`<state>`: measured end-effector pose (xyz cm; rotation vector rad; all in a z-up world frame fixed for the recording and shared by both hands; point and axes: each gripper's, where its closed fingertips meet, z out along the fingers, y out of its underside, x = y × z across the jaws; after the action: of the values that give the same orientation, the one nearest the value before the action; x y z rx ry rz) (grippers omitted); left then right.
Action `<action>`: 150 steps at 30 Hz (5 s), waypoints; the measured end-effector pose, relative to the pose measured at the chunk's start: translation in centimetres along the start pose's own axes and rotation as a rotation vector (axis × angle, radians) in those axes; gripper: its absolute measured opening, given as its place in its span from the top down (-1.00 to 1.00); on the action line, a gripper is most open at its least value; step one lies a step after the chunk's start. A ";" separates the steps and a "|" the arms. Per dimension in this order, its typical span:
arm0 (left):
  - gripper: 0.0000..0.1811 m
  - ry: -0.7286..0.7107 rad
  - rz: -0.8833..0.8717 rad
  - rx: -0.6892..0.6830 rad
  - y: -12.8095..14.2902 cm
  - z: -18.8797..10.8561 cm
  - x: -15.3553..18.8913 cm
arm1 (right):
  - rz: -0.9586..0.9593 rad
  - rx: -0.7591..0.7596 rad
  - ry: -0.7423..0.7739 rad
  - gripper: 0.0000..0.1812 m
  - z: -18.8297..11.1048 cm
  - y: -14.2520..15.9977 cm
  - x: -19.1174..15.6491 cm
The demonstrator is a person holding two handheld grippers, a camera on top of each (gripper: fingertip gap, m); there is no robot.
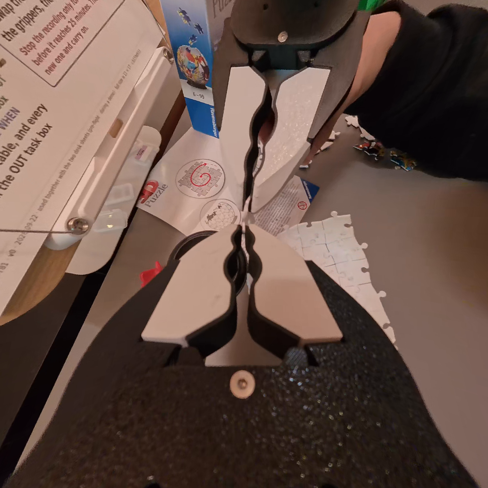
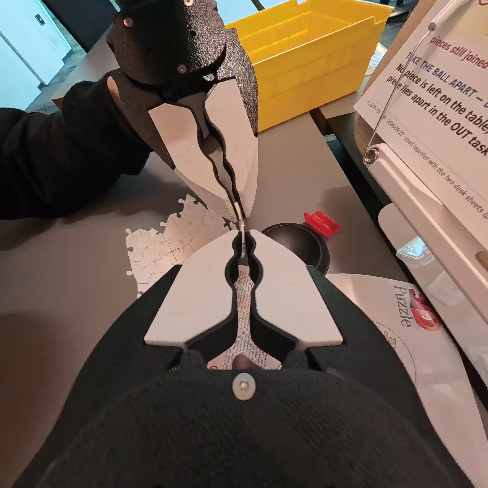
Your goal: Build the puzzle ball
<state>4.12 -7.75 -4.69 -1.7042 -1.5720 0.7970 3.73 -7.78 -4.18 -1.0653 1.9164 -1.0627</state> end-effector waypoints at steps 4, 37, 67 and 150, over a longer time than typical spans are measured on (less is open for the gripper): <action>0.99 0.005 0.013 -0.016 0.2 0.3 0.3 | -0.040 -0.016 -0.009 0.96 0.1 0.5 -0.3; 0.79 0.090 -0.096 -0.228 4.7 2.3 1.0 | 0.095 -0.046 -0.078 0.97 1.9 2.0 -0.5; 0.96 0.101 -0.144 -0.209 4.9 2.4 0.6 | -0.059 0.043 -0.041 0.97 2.5 2.2 -0.4; 0.98 0.070 -0.125 -0.233 5.1 0.5 0.1 | -0.134 -0.035 -0.089 0.97 3.5 1.9 -0.6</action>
<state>6.70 -7.82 -9.14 -1.7539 -1.7590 0.5018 6.38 -7.76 -7.24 -1.2555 1.8197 -1.0392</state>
